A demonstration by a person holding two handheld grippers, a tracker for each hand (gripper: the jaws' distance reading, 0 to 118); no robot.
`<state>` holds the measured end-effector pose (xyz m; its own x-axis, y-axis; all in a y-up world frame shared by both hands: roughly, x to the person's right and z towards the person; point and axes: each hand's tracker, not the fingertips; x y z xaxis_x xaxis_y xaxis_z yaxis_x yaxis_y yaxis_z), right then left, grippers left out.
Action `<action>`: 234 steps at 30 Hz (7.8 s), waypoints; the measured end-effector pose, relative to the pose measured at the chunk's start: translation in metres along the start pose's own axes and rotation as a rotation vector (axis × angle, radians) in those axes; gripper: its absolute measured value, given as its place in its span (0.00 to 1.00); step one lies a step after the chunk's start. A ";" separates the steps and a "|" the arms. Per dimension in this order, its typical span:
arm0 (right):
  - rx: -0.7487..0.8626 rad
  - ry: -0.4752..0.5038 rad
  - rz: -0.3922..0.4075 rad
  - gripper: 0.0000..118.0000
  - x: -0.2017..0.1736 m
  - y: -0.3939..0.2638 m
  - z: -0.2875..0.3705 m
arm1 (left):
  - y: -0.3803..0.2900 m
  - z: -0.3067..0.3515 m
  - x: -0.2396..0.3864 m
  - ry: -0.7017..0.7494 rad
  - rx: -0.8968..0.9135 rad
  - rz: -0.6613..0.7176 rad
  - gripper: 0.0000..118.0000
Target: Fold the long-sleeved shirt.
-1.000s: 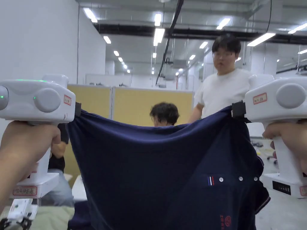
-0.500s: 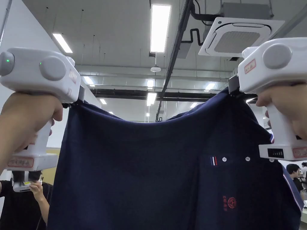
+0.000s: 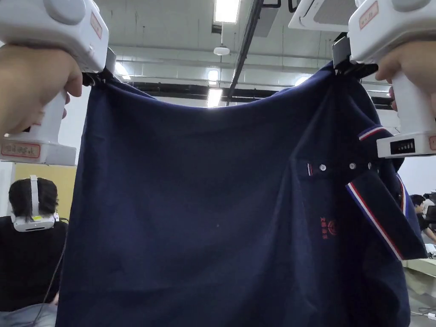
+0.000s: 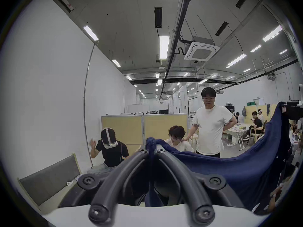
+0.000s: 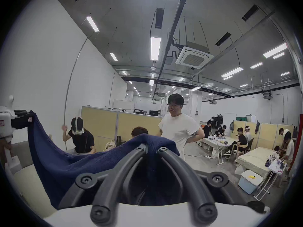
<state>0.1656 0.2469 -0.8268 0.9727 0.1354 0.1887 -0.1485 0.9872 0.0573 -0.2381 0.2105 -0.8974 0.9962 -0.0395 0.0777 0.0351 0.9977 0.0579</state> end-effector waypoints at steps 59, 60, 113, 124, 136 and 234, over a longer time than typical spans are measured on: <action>-0.924 0.128 -0.221 0.08 -0.109 -0.735 0.211 | -0.750 0.211 -0.013 -0.027 -0.848 0.060 0.01; -0.934 0.126 -0.217 0.08 -0.107 -0.736 0.223 | -0.751 0.219 -0.018 -0.018 -0.860 0.065 0.01; -0.835 0.249 -0.133 0.01 -0.153 -0.727 0.209 | -0.707 0.188 0.063 -0.120 -0.763 0.040 0.00; -0.791 0.333 -0.080 0.26 -0.152 -0.718 -0.174 | -0.695 -0.019 0.077 -0.162 -0.732 -0.011 0.00; -1.105 0.191 -0.041 0.87 -0.171 -0.826 -0.410 | -0.756 -0.046 0.066 -0.174 -0.821 0.025 0.00; -1.361 0.194 -0.063 0.22 -0.121 -0.800 -0.082 | -0.718 0.120 0.020 -0.149 -0.851 0.071 0.00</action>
<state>0.1817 -0.5529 -0.9754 0.9970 -0.0137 0.0762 0.0770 0.2790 -0.9572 -0.2529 -0.5131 -0.8177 0.9795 0.0767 0.1862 0.0807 0.6978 -0.7117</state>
